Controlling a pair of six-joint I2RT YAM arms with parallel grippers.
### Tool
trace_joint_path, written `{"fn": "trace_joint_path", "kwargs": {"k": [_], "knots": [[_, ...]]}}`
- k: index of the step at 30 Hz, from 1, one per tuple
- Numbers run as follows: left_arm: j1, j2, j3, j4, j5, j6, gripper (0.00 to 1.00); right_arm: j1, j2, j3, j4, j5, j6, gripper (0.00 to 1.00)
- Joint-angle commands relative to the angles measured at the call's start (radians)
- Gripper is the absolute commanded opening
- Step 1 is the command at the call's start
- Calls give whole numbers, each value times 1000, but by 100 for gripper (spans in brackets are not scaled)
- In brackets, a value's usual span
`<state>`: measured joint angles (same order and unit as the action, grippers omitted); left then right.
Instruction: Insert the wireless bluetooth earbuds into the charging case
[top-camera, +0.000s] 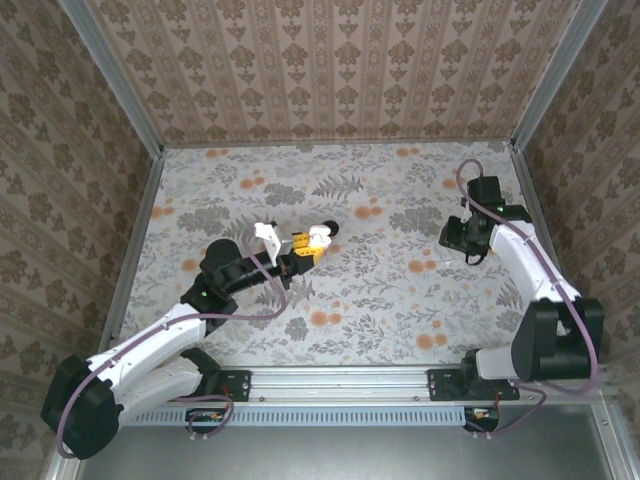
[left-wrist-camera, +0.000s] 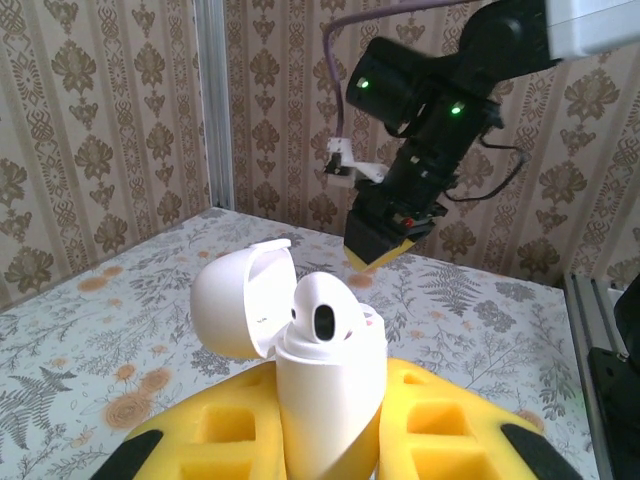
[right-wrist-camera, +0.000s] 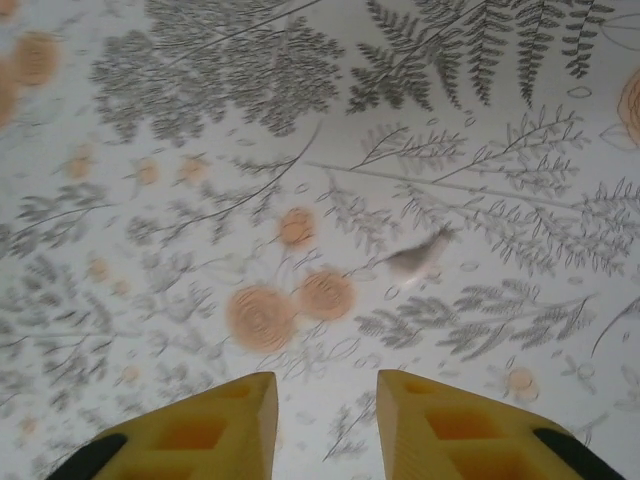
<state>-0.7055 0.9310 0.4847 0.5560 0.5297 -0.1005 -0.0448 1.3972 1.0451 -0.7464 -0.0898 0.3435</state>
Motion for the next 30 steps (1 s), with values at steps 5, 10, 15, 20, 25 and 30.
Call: {"fn": "trace_joint_path", "kwargs": {"k": [5,10,15,20,25,30], "knots": [[6,-22,-27,8,12,-2,0,-52,278,115,78,-52,-58,18],[6,-28,-49,28,-3,-14,0,-64,435,201,57,-31,-97,16],[3,-6,-48,42,-6,-16,0,-72,515,222,24,7,-101,14],[4,24,-30,44,7,-4,0,-72,520,185,-24,52,-94,13],[3,56,-15,47,27,6,0,-70,446,78,-41,55,-59,12],[3,81,-14,70,48,2,0,-70,377,8,-104,55,-29,12]]}}
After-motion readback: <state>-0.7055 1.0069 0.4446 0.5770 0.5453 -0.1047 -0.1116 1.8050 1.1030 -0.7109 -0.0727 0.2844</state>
